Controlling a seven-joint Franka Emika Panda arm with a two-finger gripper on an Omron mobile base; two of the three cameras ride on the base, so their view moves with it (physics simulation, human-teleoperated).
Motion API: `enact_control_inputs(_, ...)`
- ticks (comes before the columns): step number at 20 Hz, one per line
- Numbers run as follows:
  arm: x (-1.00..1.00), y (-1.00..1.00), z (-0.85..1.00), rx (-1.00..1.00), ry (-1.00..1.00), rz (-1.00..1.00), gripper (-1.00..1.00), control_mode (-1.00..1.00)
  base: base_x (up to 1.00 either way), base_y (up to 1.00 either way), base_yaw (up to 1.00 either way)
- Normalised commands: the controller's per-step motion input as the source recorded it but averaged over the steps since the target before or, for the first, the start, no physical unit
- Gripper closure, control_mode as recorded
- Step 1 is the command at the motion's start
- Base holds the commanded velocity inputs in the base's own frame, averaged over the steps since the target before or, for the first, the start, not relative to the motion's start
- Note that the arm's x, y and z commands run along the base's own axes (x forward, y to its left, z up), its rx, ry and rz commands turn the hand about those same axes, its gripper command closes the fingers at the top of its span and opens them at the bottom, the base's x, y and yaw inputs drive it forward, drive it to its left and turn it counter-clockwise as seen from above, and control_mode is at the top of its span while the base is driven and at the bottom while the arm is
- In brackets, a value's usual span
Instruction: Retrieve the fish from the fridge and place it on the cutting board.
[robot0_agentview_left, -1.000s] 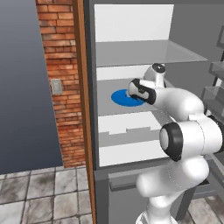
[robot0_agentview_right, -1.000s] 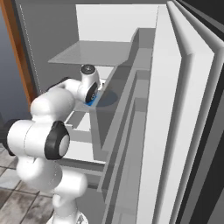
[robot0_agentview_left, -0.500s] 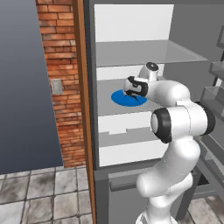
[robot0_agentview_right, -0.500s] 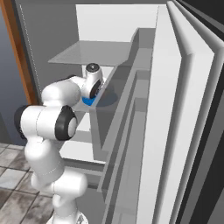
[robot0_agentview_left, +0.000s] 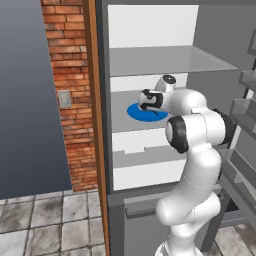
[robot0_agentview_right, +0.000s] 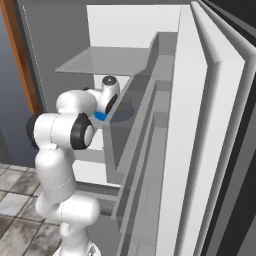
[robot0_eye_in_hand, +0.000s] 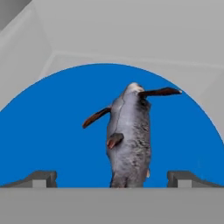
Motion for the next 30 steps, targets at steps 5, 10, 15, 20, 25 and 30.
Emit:
enact_control_inputs(5,0.35,-0.01,-0.18,0.0,0.0,0.0,-1.0,-1.0,0.0,0.0,0.0)
enact_control_inputs(10,0.36,-0.16,-0.07,0.0,0.0,0.0,-1.0,-1.0,0.0,0.0,0.0)
enact_control_inputs(15,0.1,-0.09,-0.19,0.0,-0.02,0.0,1.0,-1.0,0.0,0.0,0.0)
enact_control_inputs(20,0.0,0.0,0.0,0.0,0.0,0.0,1.0,-1.0,0.0,0.0,0.0)
enact_control_inputs(25,0.0,0.0,0.0,0.0,0.0,0.0,1.0,-1.0,0.0,0.0,0.0)
enact_control_inputs(30,0.0,0.0,0.0,0.0,-0.05,0.0,1.0,-1.0,0.0,0.0,0.0)
